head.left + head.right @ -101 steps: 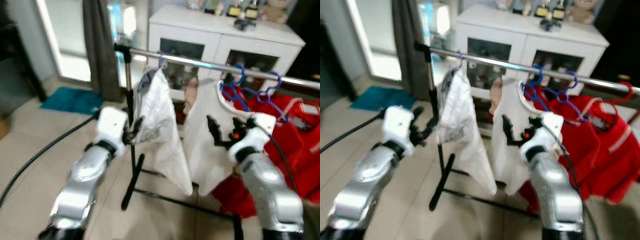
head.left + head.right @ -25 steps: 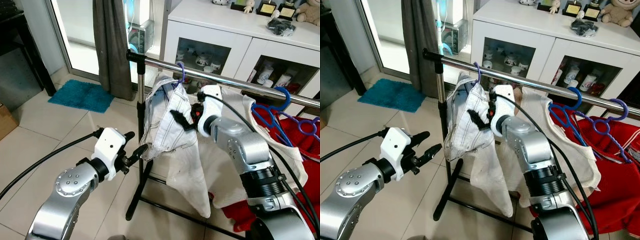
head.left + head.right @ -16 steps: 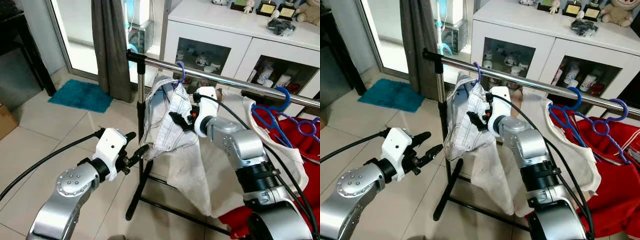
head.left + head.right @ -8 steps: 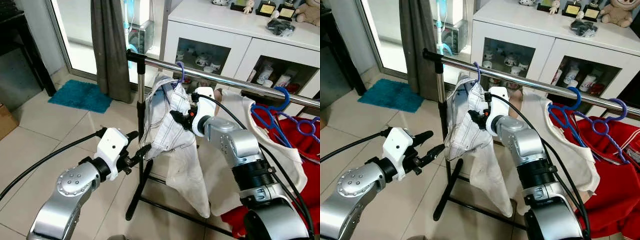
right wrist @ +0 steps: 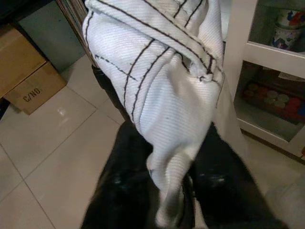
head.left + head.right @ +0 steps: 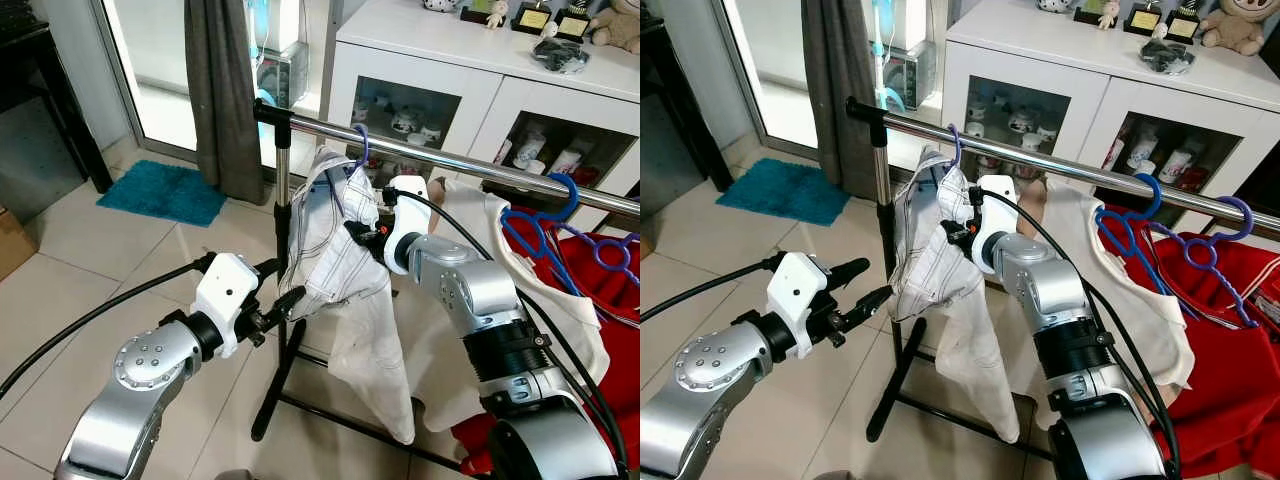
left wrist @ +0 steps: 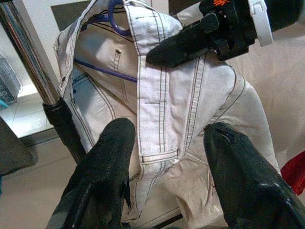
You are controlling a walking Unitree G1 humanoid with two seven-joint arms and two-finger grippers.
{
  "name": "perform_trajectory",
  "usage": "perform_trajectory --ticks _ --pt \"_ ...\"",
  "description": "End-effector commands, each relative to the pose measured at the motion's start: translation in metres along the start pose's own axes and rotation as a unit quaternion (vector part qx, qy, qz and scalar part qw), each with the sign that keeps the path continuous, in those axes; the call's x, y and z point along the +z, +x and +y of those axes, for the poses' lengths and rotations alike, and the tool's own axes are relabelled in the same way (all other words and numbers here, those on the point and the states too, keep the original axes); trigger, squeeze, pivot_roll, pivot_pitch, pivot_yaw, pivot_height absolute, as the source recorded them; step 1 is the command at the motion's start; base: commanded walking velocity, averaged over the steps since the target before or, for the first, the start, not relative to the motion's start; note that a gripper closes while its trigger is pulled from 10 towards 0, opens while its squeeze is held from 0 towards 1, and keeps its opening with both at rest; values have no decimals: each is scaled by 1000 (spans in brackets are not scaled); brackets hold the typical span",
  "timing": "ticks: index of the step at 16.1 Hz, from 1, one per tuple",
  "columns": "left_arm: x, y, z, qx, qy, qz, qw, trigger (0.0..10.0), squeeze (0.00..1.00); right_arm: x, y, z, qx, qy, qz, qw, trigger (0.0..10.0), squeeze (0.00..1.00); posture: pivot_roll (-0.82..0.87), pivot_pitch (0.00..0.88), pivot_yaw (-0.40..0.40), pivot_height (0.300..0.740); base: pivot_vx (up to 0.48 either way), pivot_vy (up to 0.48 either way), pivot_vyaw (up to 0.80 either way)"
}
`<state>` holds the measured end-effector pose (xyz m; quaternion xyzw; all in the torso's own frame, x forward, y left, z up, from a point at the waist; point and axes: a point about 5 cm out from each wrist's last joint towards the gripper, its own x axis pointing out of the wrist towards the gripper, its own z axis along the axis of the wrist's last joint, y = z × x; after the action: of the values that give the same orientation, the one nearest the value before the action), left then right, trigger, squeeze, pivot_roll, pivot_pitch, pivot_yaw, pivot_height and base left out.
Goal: Hang hanger
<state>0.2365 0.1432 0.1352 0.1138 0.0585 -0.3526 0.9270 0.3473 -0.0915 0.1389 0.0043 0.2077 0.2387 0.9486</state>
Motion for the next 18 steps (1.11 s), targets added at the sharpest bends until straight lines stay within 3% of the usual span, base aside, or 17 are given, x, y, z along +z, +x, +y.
perform_trajectory --ticks 1,7,12,18 --pt "-1 2 -3 -10 3 3 1000 10000 0 2 -3 -3 -1 2 -14 1000 0 0 91 0 -70 740 0 0 0" --pt "-1 3 -2 -8 4 3 1000 10000 0 3 -4 -6 -4 7 -24 1000 0 0 88 0 -76 740 0 0 0" --pt "0 4 -1 -4 5 1 1000 10000 0 11 -5 -6 -16 9 -68 997 0 0 89 0 -81 740 0 0 0" --pt "-2 8 12 57 -4 19 998 10000 0 37 -27 -12 1 24 -192 981 0 0 76 0 -76 740 0 0 0"
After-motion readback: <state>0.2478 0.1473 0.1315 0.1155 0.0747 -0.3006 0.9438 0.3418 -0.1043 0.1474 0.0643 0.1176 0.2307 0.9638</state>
